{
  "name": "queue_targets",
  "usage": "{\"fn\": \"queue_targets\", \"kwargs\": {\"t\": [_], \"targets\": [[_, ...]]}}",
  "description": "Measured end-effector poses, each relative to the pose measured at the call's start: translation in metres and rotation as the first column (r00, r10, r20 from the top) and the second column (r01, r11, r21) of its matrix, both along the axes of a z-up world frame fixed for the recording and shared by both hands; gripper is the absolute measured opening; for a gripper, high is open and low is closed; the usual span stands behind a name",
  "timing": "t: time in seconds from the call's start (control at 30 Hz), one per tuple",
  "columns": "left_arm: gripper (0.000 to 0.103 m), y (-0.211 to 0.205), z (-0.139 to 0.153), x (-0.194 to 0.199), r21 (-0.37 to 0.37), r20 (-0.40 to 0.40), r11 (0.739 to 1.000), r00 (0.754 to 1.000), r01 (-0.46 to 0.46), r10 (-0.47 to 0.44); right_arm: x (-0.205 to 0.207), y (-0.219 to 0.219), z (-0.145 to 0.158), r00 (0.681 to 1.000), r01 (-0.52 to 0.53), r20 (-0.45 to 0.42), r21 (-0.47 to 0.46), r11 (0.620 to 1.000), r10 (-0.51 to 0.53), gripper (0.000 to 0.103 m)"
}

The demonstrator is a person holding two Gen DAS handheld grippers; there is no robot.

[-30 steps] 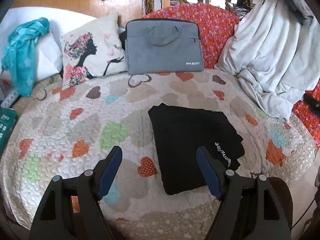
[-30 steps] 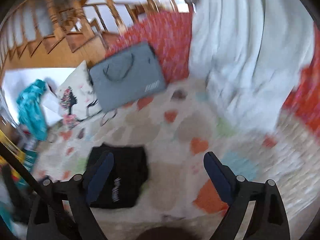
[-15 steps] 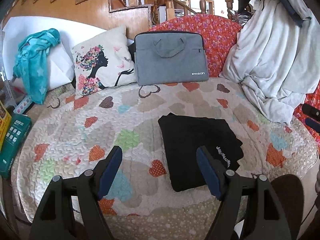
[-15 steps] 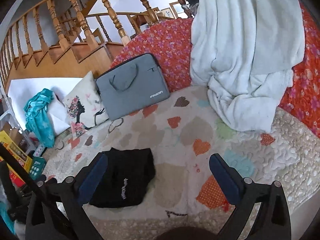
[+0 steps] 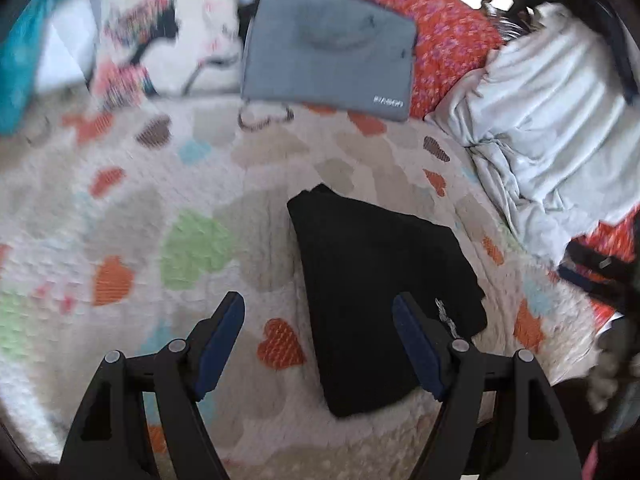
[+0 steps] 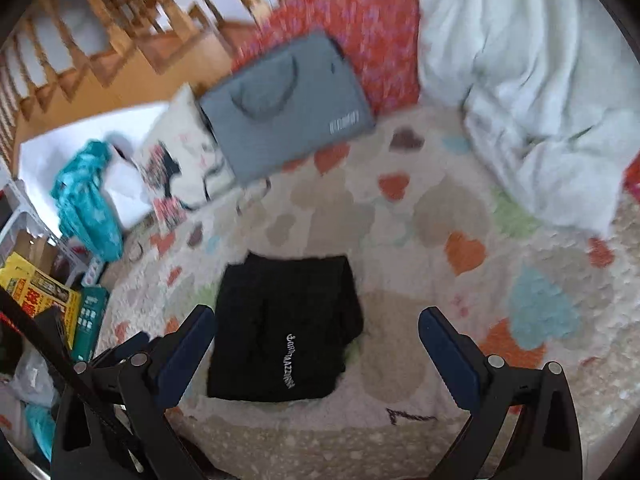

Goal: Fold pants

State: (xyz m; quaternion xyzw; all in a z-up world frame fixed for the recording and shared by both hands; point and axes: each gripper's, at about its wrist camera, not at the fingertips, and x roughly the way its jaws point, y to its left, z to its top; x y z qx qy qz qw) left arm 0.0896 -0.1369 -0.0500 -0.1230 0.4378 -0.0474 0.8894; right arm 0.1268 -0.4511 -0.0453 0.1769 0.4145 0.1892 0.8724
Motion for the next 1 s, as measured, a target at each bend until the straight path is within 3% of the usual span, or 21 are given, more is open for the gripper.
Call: {"fn": "queue_targets", "kwargs": {"t": [0.17,0.27,0.37,0.47,0.6,0.63,0.67,0.73,0.87,1.0], "targets": [[0.076,0.018,-0.043,0.050,-0.190,-0.110,0.982,0.994,0.008,-0.029,0.073,0.027,-0.056,0.978,-0.016,-0.209,0.011,1.000,0.018,0.102],[0.076,0.015,-0.061,0.072,-0.252,-0.133,0.967,0.988,0.040,-0.076,0.095,0.032,-0.079,0.964,-0.003,-0.266,0.041,0.999,0.014,0.100],[0.076,0.007,-0.073,0.092,-0.253,-0.141,0.964,0.982,0.086,-0.124,0.104,0.037,-0.098,0.958,-0.026,-0.280,0.121,0.992,0.059,0.099],[0.076,0.004,-0.082,0.105,-0.302,-0.140,0.946,0.976,0.116,-0.164,0.107,0.045,-0.111,0.951,-0.062,-0.284,0.207,0.976,0.121,0.098],[0.079,0.001,-0.086,0.110,-0.332,-0.121,0.934,0.975,0.136,-0.185,0.108,0.062,-0.113,0.960,-0.092,-0.247,0.180,0.979,0.135,0.099],[0.063,0.000,-0.085,0.109,-0.328,-0.121,0.934,0.975,0.140,-0.188,0.107,0.066,-0.112,0.960,-0.102,-0.240,0.170,0.980,0.142,0.098],[0.042,-0.001,-0.083,0.109,-0.325,-0.125,0.935,0.974,0.140,-0.190,0.106,0.070,-0.110,0.960,-0.115,-0.235,0.161,0.980,0.151,0.088],[0.037,-0.001,-0.080,0.107,-0.332,-0.122,0.931,0.972,0.150,-0.200,0.103,0.077,-0.112,0.948,-0.154,-0.249,0.190,0.970,0.199,0.062],[0.035,0.000,-0.065,0.100,-0.338,-0.090,0.928,0.976,0.159,-0.200,0.097,0.084,-0.102,0.956,-0.162,-0.218,0.161,0.974,0.195,0.051],[0.035,0.013,-0.048,0.099,-0.347,-0.054,0.926,0.983,0.148,-0.177,0.097,0.091,-0.084,0.960,-0.182,-0.183,0.160,0.970,0.210,0.048]]}}
